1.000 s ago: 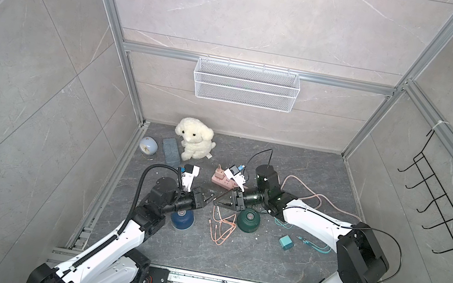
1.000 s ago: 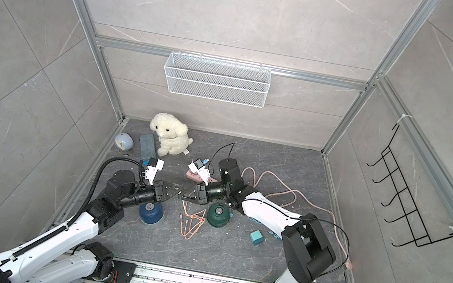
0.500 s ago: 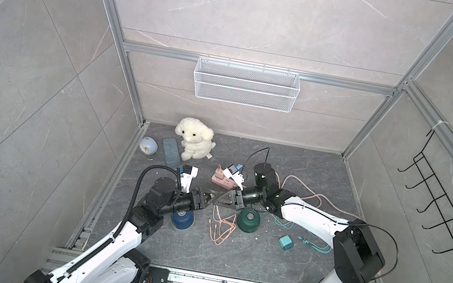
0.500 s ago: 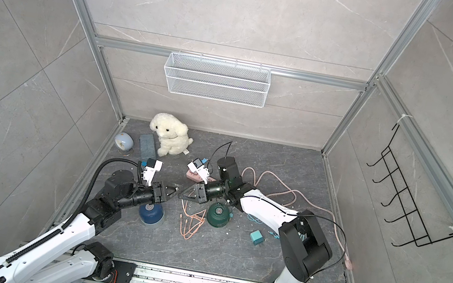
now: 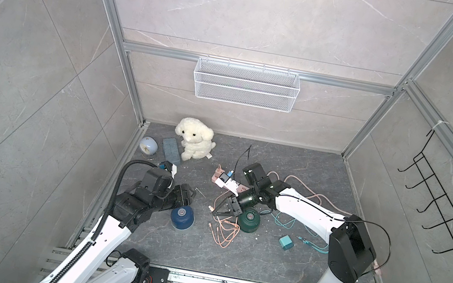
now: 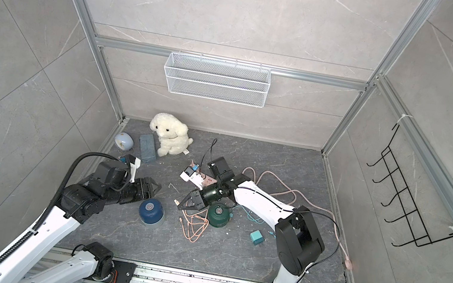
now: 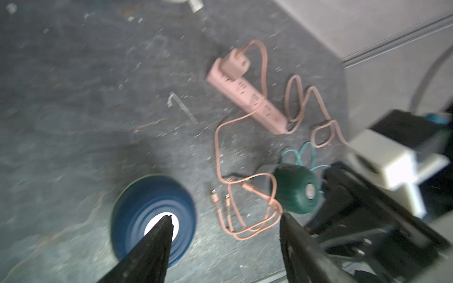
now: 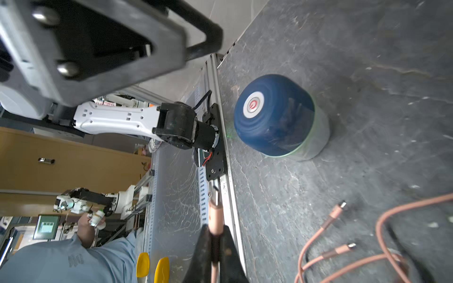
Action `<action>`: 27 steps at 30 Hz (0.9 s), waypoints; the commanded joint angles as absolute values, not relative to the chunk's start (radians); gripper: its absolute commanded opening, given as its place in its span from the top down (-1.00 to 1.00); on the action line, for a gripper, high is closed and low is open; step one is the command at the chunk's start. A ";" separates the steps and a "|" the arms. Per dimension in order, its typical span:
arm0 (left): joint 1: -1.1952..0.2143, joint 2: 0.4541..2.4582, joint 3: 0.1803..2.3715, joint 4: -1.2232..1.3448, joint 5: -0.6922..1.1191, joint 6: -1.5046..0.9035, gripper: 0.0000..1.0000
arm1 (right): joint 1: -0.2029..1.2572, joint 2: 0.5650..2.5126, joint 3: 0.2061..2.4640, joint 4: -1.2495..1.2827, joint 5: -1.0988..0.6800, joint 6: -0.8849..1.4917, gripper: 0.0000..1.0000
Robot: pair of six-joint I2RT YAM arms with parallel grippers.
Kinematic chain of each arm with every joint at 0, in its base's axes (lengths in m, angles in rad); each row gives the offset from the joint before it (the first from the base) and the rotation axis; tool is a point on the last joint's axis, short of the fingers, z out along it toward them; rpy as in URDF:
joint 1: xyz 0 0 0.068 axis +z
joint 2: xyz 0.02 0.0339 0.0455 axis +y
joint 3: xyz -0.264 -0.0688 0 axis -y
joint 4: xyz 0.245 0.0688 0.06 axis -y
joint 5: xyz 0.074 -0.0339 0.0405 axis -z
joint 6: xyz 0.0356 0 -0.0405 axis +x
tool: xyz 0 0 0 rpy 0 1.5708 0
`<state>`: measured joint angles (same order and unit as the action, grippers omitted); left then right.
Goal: Charge the cordless meat grinders
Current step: Adjust the cordless meat grinder at the center of the board.
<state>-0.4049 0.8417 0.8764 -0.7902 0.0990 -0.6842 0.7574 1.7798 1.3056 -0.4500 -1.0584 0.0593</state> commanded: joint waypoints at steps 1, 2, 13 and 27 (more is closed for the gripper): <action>-0.402 0.839 0.867 -1.006 0.004 -0.685 -0.45 | 0.802 1.820 1.333 -0.540 -1.052 -0.012 0.97; -0.402 0.825 0.850 -1.000 0.006 -0.694 -0.46 | 0.809 1.826 1.330 -0.521 -1.052 0.005 0.97; -0.400 0.810 0.700 -0.840 0.028 -0.762 -0.79 | 0.914 1.919 1.325 -0.377 -1.085 0.139 0.97; -0.339 0.943 0.672 -0.663 0.155 -0.643 -0.99 | 0.937 1.994 1.343 -0.212 -1.074 0.308 0.98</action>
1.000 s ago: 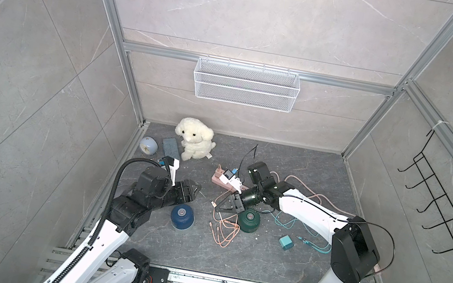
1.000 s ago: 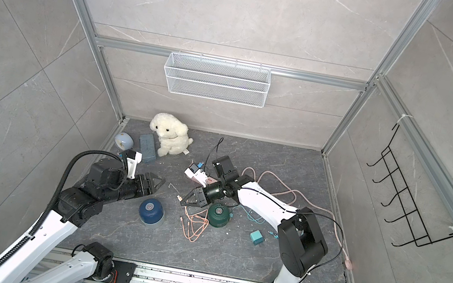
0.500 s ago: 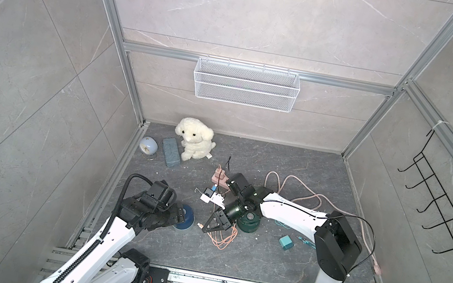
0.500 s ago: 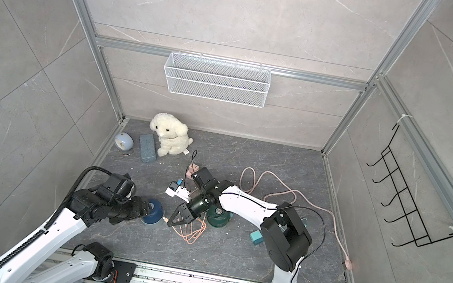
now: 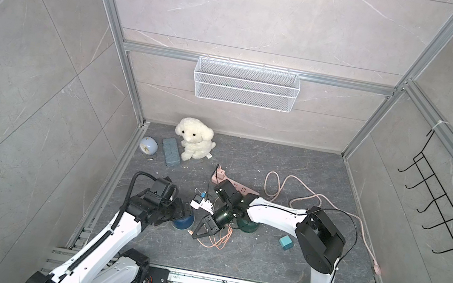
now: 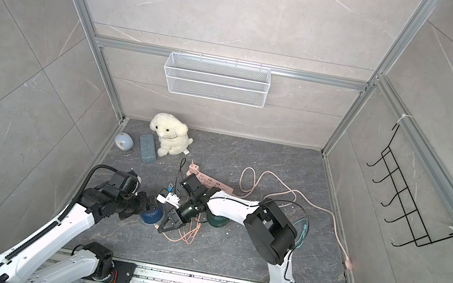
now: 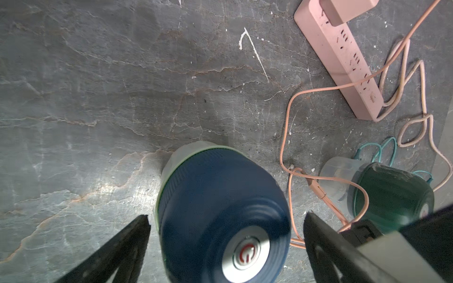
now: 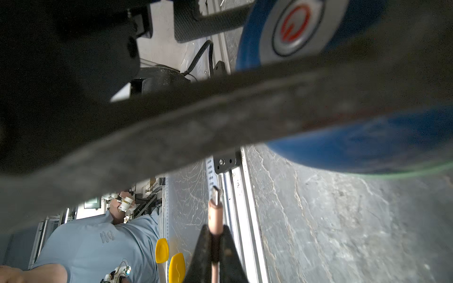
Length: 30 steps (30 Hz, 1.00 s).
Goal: Charge the cordless meat grinders
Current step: Adjust the cordless meat grinder at the center of the board.
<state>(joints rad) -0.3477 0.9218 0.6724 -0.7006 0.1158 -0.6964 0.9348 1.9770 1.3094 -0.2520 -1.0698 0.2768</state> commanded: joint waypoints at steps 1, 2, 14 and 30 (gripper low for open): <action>-0.336 0.959 0.674 -0.658 0.162 -0.638 -1.00 | 0.937 1.996 1.346 -0.213 -1.072 0.309 0.98; -0.334 0.974 0.678 -0.655 0.170 -0.636 -0.99 | 0.938 1.999 1.349 -0.214 -1.070 0.310 0.98; -0.334 1.117 0.748 -0.771 0.087 -0.729 -0.91 | 0.914 2.000 1.355 -0.215 -1.044 0.318 0.98; -0.334 1.057 0.704 -0.808 0.068 -0.906 -0.78 | 0.864 1.950 1.266 -0.054 -1.099 0.453 0.98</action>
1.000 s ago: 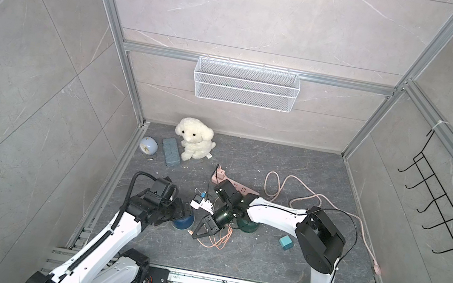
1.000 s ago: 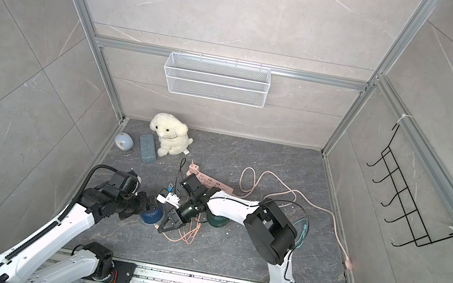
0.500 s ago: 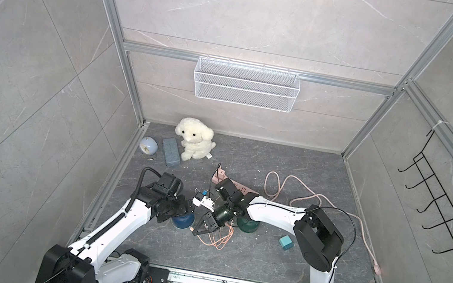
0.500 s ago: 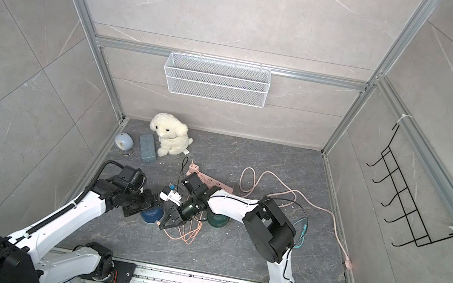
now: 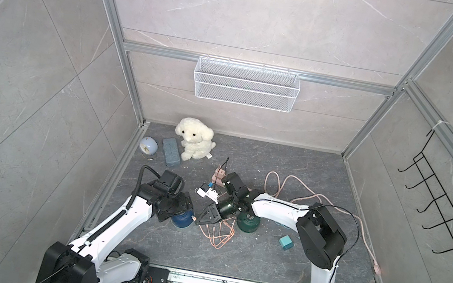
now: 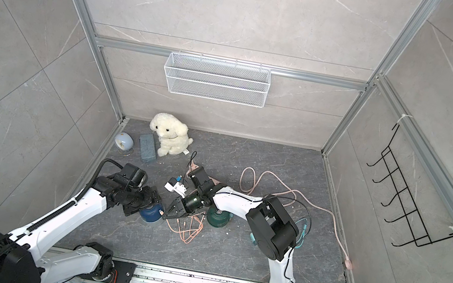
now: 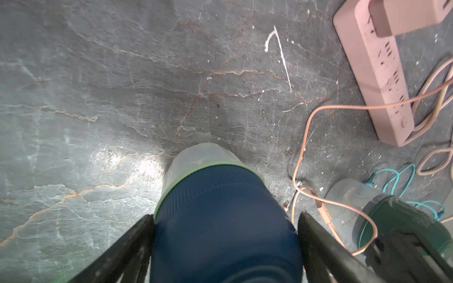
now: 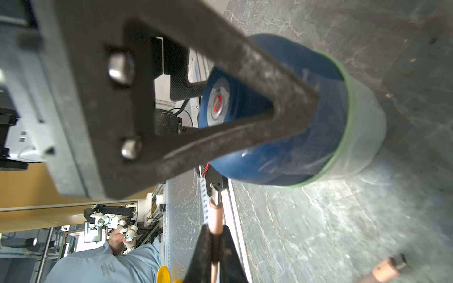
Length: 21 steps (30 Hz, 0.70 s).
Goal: Charge the cordless meat grinders
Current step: Adjust the cordless meat grinder at the center of the board.
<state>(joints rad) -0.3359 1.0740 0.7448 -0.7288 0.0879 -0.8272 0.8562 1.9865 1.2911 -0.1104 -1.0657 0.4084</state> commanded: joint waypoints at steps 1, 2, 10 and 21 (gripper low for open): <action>-0.334 1.055 0.700 -0.808 0.072 -0.926 -0.78 | 0.869 1.951 1.265 -0.051 -1.101 0.459 0.98; -0.335 1.057 0.697 -0.808 0.076 -0.940 -0.78 | 0.873 1.951 1.264 -0.042 -1.101 0.464 0.98; -0.334 1.140 0.723 -0.817 0.063 -0.973 -0.70 | 0.892 1.973 1.278 0.006 -1.114 0.513 0.98; -0.342 1.115 0.718 -0.813 0.026 -0.993 -0.66 | 0.896 2.006 1.280 0.056 -1.084 0.579 0.99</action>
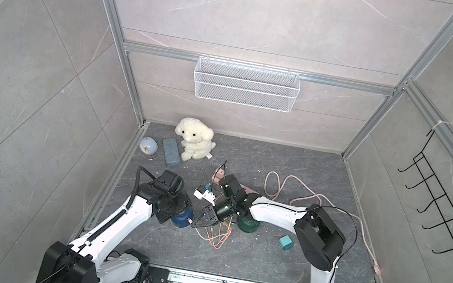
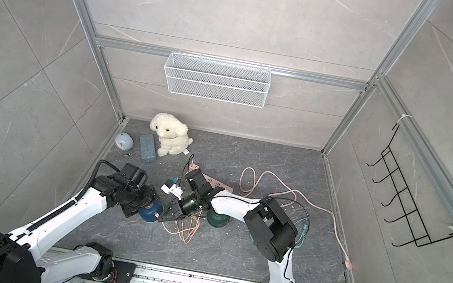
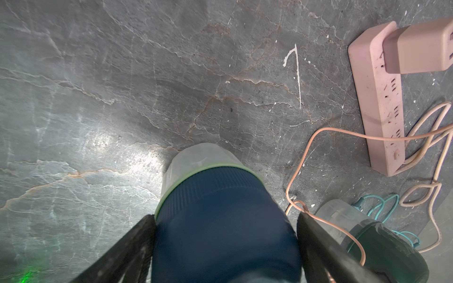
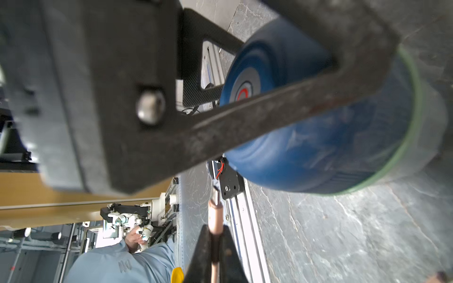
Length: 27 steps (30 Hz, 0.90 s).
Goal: Charge the cordless meat grinders
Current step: Adjust the cordless meat grinder at the center of the board.
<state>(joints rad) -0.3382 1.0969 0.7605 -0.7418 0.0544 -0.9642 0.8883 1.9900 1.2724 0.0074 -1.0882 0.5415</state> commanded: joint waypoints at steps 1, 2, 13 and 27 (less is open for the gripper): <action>-0.344 1.115 0.714 -0.809 0.026 -0.998 -0.65 | 0.897 2.006 1.281 0.057 -1.080 0.583 0.99; -0.346 1.118 0.712 -0.806 0.026 -1.004 -0.65 | 0.897 2.008 1.280 0.057 -1.072 0.585 0.99; -0.383 1.139 0.706 -0.798 0.017 -1.027 -0.63 | 0.913 1.994 1.233 0.080 -0.985 0.622 1.00; -0.382 1.129 0.868 -0.933 0.015 -0.754 -0.99 | 0.902 1.918 1.139 0.133 -0.956 0.659 0.99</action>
